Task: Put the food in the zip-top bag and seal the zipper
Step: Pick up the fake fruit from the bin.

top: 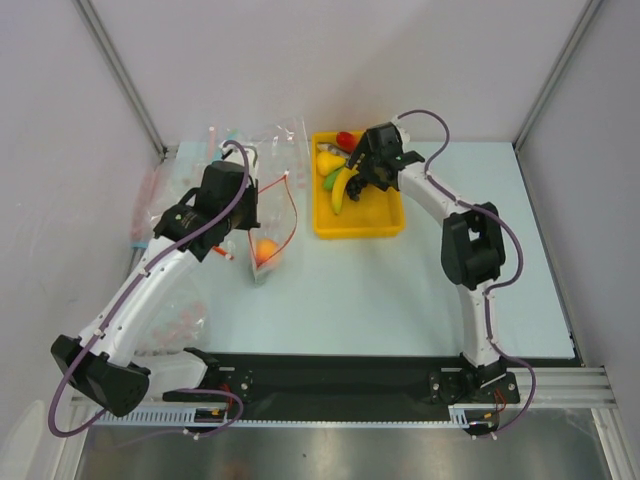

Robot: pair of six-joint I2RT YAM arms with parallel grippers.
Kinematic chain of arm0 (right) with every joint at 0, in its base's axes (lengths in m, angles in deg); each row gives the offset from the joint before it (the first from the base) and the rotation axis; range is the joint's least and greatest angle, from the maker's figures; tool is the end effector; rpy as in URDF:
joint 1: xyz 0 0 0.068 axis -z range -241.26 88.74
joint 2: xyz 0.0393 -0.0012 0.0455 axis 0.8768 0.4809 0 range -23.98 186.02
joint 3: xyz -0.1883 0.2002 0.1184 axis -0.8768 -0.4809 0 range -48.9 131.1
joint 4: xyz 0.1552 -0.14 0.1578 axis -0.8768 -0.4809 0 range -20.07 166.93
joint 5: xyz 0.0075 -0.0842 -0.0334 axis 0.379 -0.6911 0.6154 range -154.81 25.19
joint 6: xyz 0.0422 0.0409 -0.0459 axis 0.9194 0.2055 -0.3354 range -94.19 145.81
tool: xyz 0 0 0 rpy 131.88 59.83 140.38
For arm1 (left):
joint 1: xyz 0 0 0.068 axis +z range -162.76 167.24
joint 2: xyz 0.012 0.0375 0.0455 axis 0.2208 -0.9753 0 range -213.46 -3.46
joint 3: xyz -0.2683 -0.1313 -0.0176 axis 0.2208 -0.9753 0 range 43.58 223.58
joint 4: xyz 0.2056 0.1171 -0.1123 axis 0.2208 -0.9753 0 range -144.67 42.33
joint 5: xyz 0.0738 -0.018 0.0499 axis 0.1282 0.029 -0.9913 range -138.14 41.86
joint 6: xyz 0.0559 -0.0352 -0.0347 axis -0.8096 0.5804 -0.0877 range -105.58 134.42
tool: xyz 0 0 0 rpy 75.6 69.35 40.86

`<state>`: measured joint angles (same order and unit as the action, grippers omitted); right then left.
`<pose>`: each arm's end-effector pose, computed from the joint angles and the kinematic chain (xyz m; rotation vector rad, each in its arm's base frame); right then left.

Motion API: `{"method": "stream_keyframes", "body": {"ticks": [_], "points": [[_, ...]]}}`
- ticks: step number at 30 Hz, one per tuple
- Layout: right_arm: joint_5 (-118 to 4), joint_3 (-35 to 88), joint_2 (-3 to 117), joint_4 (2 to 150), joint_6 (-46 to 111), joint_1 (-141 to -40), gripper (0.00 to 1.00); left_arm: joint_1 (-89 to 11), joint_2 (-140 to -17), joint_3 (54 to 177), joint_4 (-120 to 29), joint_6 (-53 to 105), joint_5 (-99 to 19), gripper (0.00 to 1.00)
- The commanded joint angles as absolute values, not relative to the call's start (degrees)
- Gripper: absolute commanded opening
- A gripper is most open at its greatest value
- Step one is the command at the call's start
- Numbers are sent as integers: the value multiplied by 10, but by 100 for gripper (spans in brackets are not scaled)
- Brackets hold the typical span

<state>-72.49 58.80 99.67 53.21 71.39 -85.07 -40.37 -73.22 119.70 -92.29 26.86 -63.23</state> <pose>0.4961 0.2097 0.2592 0.5061 2.2475 0.4887 0.2398 -0.1070 0.3903 0.1508 2.2081 -0.0920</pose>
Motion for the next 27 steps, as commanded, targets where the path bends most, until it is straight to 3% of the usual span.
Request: {"method": "stream_keyframes", "body": {"ticks": [1,10,19,27], "points": [[-743,641,1043,553,755,-856,86,-405,-735,1200,-892,272,-614,0],[-754,748,1142,558,782,-865,81,-405,-723,1189,-897,294,-605,0],[-742,768,1155,580,761,-868,41,-404,-733,1187,-897,311,-596,0],[-732,632,1009,658,667,-876,37,-405,-747,1217,-895,313,-570,0]]}}
